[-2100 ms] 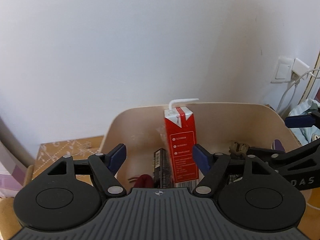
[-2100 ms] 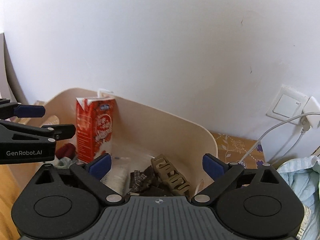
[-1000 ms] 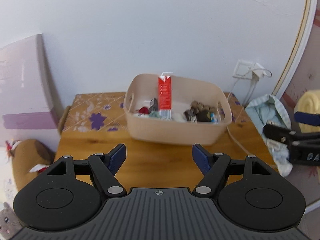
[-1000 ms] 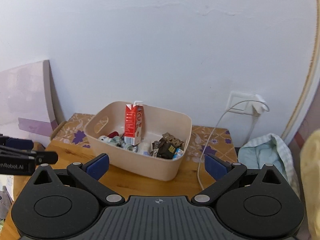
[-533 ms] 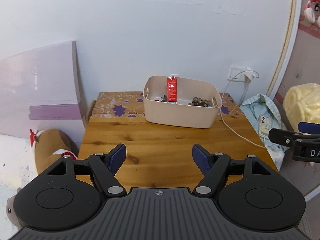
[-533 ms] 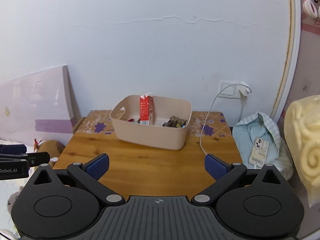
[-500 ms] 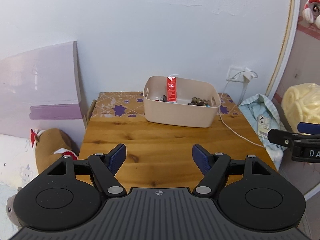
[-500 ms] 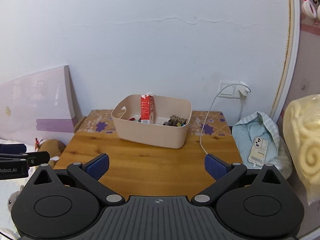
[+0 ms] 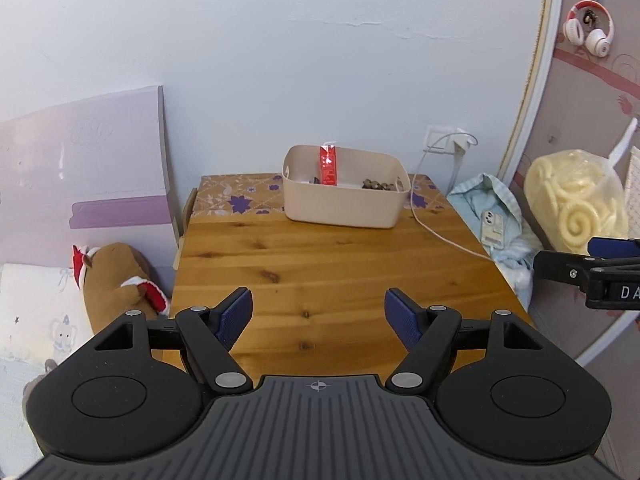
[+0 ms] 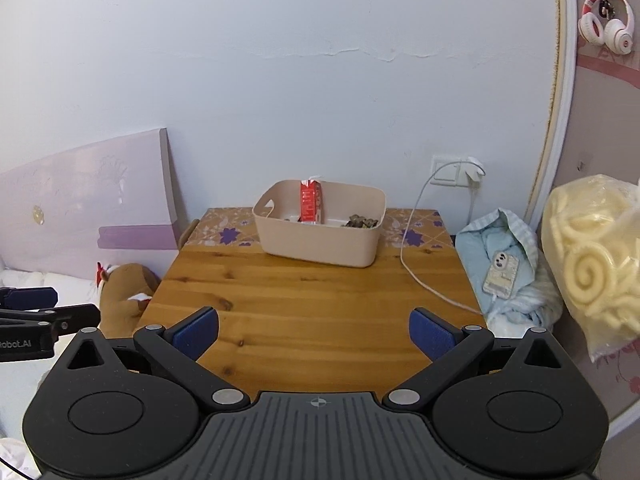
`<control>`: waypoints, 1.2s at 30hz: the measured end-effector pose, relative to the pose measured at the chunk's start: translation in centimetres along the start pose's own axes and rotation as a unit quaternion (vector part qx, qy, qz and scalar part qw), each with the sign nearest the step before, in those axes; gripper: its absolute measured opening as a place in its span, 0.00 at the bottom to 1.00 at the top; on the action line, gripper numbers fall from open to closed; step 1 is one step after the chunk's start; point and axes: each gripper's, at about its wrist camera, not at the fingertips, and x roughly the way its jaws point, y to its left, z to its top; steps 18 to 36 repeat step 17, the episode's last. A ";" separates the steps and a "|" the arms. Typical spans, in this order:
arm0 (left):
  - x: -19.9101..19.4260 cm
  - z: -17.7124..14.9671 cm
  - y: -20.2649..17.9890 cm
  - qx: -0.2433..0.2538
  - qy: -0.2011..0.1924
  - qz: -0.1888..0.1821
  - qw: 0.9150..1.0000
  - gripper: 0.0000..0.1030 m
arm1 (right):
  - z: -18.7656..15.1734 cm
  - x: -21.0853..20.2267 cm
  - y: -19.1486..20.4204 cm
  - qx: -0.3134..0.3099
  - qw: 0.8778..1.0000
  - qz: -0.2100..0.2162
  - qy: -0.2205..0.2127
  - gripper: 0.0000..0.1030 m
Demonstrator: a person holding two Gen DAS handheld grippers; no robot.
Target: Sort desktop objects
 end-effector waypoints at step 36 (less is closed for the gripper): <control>-8.6 -3.8 0.5 0.009 0.025 -0.016 1.000 0.72 | -1.3 -6.5 1.7 -0.002 0.999 0.011 0.032 1.00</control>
